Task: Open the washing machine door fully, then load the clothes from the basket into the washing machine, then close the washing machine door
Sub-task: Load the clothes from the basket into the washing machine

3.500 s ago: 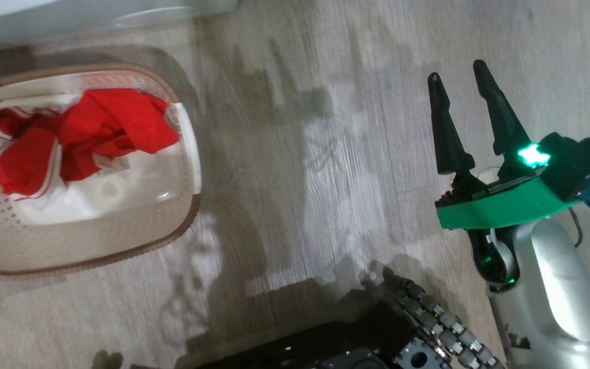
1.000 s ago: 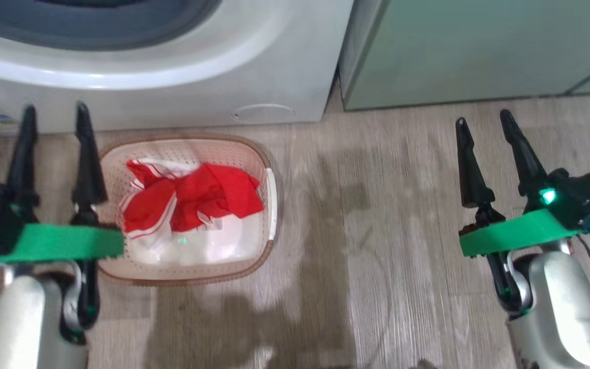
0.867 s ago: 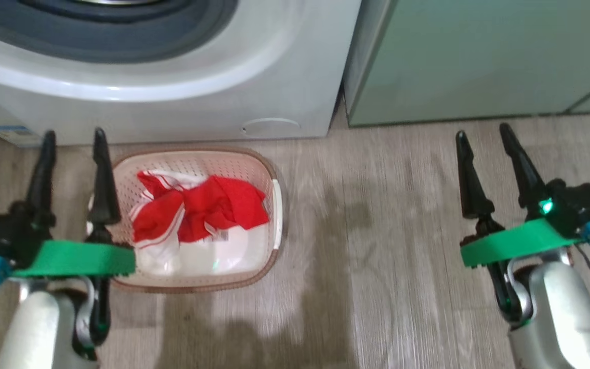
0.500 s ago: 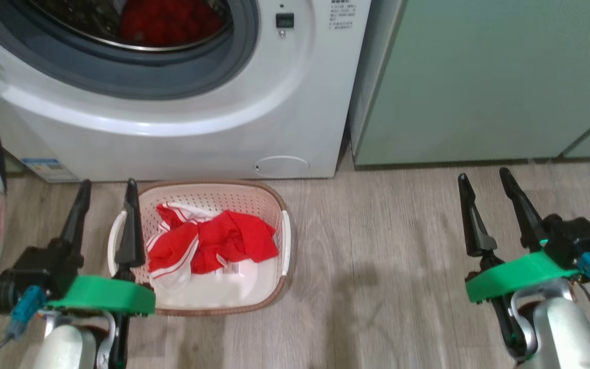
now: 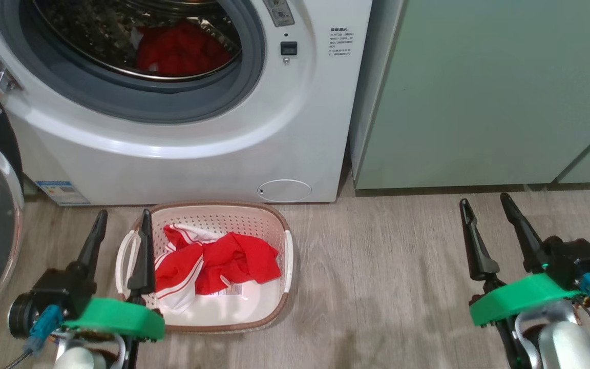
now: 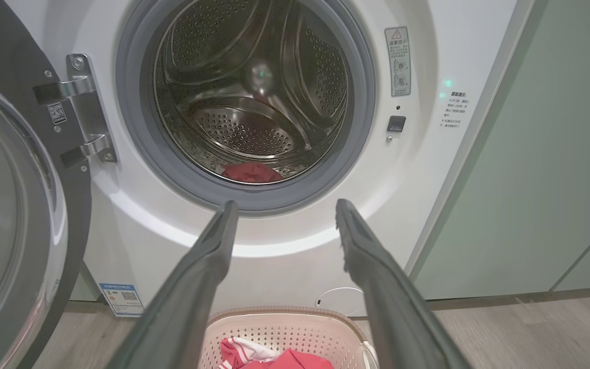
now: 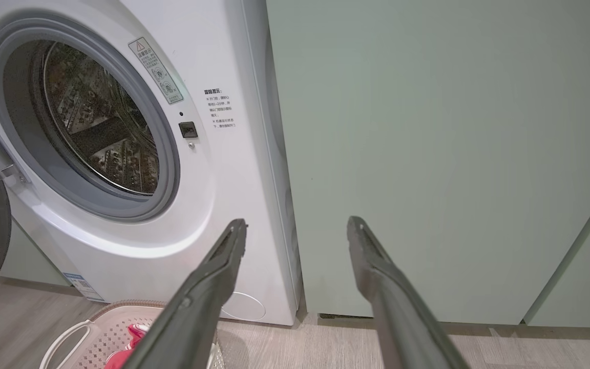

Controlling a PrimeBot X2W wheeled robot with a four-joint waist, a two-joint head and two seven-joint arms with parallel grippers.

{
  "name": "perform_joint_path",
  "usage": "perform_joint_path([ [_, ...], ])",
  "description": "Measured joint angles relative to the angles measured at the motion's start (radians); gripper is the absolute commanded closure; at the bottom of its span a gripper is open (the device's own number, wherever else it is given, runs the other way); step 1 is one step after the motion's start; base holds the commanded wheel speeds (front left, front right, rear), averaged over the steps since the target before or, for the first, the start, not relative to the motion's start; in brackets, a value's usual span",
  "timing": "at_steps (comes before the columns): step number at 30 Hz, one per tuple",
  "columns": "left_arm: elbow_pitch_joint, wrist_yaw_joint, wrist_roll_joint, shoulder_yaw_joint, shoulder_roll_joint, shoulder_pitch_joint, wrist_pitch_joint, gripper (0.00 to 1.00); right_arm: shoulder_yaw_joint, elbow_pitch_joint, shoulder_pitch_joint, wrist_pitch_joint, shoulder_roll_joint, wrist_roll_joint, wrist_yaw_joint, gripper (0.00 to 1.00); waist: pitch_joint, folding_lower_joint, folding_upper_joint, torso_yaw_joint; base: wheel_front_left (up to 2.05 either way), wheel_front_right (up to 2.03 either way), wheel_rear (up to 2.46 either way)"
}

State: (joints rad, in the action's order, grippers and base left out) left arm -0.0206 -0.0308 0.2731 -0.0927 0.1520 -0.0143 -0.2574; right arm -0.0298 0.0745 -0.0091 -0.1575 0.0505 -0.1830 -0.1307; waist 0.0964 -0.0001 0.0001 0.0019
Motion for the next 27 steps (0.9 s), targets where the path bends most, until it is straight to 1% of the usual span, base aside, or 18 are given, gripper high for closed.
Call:
perform_joint_path([
  [10,-0.005,0.010,-0.002,0.003,-0.007,-0.001,0.000,0.00,0.000,-0.019,0.001,0.010,0.000,0.000,0.000,0.00,0.006,0.0000,0.0000,-0.002,0.00,0.00,0.00],
  [27,-0.014,0.010,-0.011,0.011,-0.014,0.002,0.000,0.00,0.000,-0.025,0.001,0.009,0.000,0.000,0.000,0.00,0.027,0.0001,0.0000,0.003,0.00,0.00,0.00],
])
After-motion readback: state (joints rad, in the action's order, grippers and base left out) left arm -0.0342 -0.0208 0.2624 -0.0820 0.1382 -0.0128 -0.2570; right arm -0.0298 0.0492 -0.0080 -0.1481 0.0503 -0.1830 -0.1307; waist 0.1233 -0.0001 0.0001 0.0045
